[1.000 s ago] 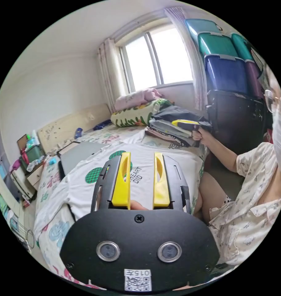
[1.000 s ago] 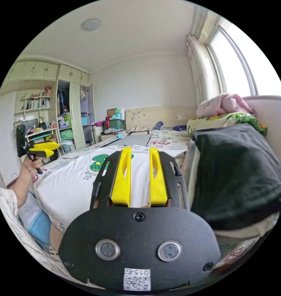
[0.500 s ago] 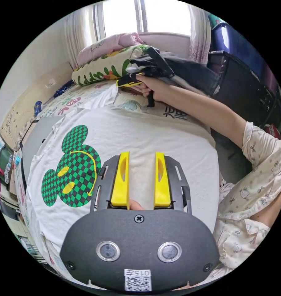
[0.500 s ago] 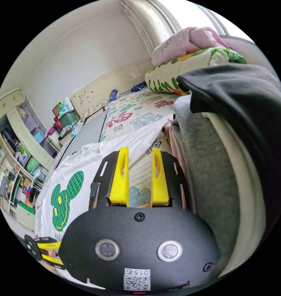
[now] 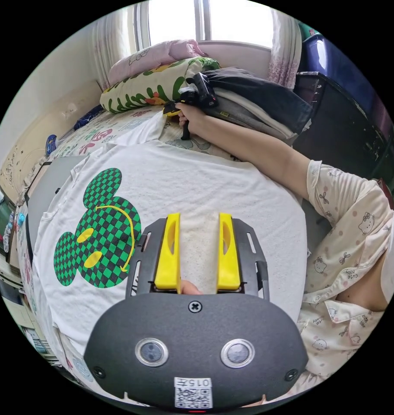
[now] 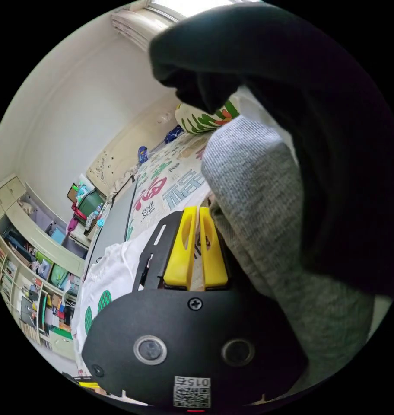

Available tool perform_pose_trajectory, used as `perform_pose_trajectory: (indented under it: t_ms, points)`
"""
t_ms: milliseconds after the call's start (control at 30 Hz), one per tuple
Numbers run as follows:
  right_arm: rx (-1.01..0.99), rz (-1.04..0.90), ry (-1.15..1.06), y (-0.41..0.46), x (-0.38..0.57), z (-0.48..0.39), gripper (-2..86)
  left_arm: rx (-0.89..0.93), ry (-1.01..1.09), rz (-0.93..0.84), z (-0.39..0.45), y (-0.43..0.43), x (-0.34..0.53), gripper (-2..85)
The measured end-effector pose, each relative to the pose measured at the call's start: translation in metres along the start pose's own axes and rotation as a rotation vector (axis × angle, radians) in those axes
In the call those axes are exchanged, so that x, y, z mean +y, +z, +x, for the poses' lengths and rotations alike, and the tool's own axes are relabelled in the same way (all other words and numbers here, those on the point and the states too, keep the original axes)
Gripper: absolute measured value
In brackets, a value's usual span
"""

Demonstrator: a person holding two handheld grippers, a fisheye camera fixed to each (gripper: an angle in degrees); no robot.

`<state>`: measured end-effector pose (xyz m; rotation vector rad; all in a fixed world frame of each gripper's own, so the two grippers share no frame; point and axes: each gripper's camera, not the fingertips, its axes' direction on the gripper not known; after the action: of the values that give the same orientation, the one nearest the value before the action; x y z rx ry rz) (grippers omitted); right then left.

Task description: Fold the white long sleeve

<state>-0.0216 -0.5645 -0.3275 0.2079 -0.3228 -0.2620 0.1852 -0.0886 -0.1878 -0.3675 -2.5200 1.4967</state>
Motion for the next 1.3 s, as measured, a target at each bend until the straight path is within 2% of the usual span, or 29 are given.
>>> perform_pose_trajectory:
  t_ms: [133,300,367,400,467,633,733,833,900,967,1067,1167,1300]
  points:
    - [-0.090,0.158,-0.127,-0.057,0.014,-0.028,0.2,-0.012,0.003,0.002,0.001,-0.005,0.002,13.3]
    - [-0.185,0.259,-0.552,-0.122,0.052,-0.110,0.0,-0.086,-0.015,0.011,0.012,-0.014,0.013,15.3]
    - [-0.349,0.164,-0.817,-0.137,0.076,-0.147,-0.2,-0.123,-0.022,0.020,0.018,-0.020,0.021,15.9]
    - [-0.412,0.099,-0.882,-0.137,0.080,-0.155,-0.3,-0.135,-0.025,0.022,0.020,-0.021,0.024,15.9]
    - [-0.561,-0.210,-1.064,-0.126,0.095,-0.184,-0.3,-0.202,-0.050,0.040,0.022,-0.029,0.034,15.6]
    - [-0.535,-0.397,-1.252,-0.129,0.114,-0.203,1.1,-0.316,-0.157,0.115,0.008,-0.073,0.039,15.0]
    - [-0.595,-0.422,-1.134,-0.157,0.070,-0.189,5.6,-0.384,-0.201,0.115,-0.007,-0.094,0.012,14.7]
    - [-0.640,-0.332,-1.055,-0.196,0.035,-0.160,6.5,-0.366,-0.248,0.132,-0.027,-0.090,-0.028,14.6]
    - [-0.603,-0.232,-0.923,-0.212,0.014,-0.141,7.2,-0.387,-0.258,0.158,-0.036,-0.074,-0.051,14.6]
    - [-0.478,-0.136,-0.609,-0.209,-0.016,-0.108,9.8,-0.386,-0.289,0.147,-0.049,-0.031,-0.075,14.5]
    - [-0.393,-0.193,-0.360,-0.173,-0.033,-0.068,11.3,-0.334,-0.309,0.040,-0.062,0.044,-0.086,14.5]
    - [-0.494,-0.293,-0.152,-0.134,-0.043,-0.032,11.9,-0.314,-0.318,-0.077,-0.071,0.101,-0.074,14.4]
    - [-0.378,-0.240,-0.194,-0.124,-0.042,-0.031,12.4,-0.299,-0.317,-0.053,-0.070,0.121,-0.046,14.1]
